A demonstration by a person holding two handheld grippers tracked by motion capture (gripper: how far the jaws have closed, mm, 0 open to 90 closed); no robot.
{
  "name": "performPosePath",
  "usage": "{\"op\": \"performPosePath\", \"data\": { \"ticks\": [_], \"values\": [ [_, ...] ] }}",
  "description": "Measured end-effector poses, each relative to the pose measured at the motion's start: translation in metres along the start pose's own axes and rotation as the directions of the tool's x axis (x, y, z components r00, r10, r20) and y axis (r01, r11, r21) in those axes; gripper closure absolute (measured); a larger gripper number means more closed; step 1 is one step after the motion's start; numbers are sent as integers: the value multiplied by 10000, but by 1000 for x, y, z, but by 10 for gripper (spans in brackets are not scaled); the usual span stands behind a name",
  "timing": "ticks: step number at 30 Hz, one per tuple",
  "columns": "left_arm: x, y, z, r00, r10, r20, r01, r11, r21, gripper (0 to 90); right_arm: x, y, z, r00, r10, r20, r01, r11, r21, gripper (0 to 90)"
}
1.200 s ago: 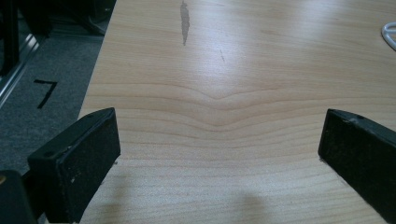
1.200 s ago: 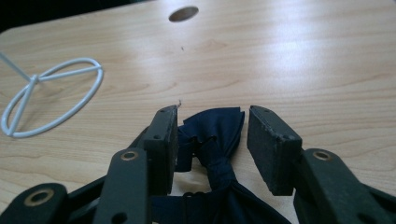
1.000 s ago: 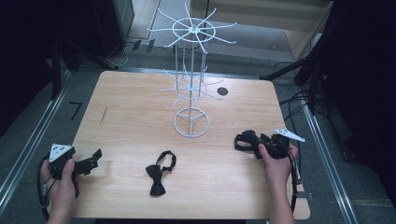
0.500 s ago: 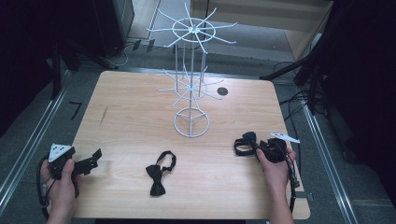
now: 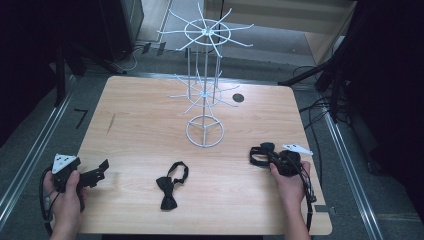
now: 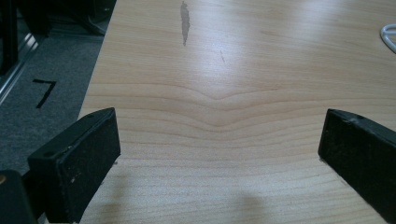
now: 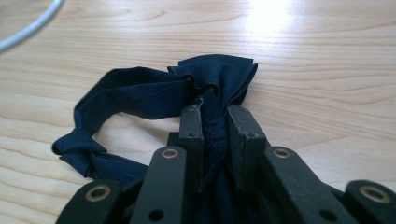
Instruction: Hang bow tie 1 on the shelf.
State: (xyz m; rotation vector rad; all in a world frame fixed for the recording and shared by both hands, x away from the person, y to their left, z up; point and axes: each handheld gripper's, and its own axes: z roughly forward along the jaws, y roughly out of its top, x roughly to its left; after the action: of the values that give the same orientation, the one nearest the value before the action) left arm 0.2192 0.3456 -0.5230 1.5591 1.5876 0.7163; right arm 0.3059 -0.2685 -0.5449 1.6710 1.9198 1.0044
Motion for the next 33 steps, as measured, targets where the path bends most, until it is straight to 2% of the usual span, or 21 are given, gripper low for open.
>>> {"op": "performPosePath", "data": {
  "ticks": [1,4,8,10,15,18,25,33],
  "values": [
    [0,0,0,10000,-3,-1,3,10000,12,0,0,0,0,9998,120,-142,-121,9999,-48,779],
    [0,0,0,10000,-36,17,36,10000,12,0,1,0,-1,9998,82,-192,-88,9995,-290,779],
    [1,0,0,10000,-46,27,46,10000,28,0,5,3,-9,9990,178,-417,-213,9961,-854,779],
    [0,0,0,10000,-54,22,54,10000,20,0,8,5,-13,9987,-13,-501,-44,9935,-1136,779],
    [1,0,0,10000,-51,34,51,10000,32,0,15,9,-24,9970,-19,-775,-115,9849,-1728,779],
    [1,0,0,10000,-38,43,38,10000,35,0,20,13,-30,9963,-176,-839,3,9792,-2029,779],
    [-1,1,1,10000,50,-6,-50,9999,114,0,30,21,-38,9922,-458,-1161,149,9671,-2540,778],
    [-1,1,3,9999,100,109,-101,9999,113,0,44,31,-51,9893,-721,-1268,302,9516,-3058,778]
  ]
}}
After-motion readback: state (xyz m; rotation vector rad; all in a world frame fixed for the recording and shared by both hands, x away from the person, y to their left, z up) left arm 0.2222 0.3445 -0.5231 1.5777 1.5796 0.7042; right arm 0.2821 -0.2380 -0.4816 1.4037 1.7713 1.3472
